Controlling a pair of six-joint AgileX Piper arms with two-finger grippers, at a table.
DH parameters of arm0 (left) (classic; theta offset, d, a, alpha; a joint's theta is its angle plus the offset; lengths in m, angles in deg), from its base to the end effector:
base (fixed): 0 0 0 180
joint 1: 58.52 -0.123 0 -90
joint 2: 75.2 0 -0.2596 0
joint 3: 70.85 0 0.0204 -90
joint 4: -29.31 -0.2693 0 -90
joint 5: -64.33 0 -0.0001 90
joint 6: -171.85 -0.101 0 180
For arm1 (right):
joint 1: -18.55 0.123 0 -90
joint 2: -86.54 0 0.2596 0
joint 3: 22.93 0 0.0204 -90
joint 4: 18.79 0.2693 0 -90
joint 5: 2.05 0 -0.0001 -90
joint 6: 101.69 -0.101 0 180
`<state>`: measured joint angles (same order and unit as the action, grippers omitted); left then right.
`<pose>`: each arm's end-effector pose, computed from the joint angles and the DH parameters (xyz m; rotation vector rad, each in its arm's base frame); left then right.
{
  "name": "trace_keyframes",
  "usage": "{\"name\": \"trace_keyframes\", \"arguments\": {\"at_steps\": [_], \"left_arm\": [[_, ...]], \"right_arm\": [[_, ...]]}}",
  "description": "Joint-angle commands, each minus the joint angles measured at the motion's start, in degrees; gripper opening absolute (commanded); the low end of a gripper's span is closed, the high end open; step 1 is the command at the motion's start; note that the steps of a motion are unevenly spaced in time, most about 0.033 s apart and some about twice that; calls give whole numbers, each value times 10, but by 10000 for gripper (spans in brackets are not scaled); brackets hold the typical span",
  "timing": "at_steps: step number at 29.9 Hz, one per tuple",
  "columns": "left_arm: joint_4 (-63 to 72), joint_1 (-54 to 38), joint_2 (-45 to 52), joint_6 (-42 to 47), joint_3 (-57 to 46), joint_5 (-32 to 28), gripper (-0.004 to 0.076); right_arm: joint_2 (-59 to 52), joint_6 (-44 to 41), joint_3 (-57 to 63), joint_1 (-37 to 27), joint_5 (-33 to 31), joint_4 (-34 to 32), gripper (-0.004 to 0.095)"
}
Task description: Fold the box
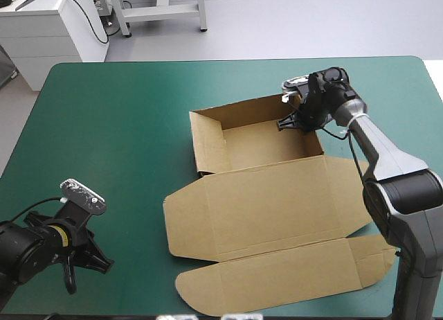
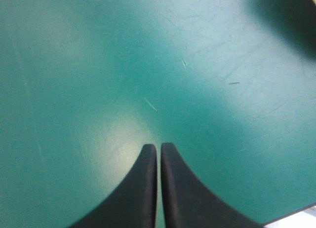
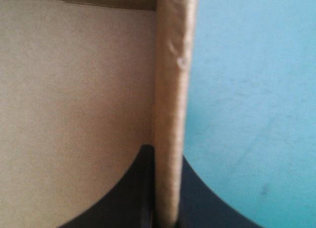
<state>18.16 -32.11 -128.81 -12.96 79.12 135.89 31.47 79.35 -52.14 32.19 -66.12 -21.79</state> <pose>0.1457 -0.0516 0.2922 0.7475 2.5707 0.1511 0.4418 0.1023 0.2346 -0.3759 2.7600 -0.0164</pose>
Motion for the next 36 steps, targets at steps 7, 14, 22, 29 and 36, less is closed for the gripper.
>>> {"name": "trace_keyframes", "arguments": {"at_steps": [7, 14, 22, 29, 36], "left_arm": [[-5, 3, 2, 6, 14, 1, 1], [-5, 3, 2, 6, 14, 1, 1], [-5, 3, 2, 6, 14, -14, 1], [-5, 3, 2, 1, 14, -29, 1], [-5, 3, 2, 2, 14, -26, 1]], "right_arm": [[-34, 54, -102, -138, -7, -46, -21], [-34, 68, -117, -274, -1, -48, -21], [-34, 67, -117, -397, -4, -12, -21], [-26, 53, -117, -441, -4, -13, -20], [-26, 62, -112, -447, -8, -12, 318]]}}
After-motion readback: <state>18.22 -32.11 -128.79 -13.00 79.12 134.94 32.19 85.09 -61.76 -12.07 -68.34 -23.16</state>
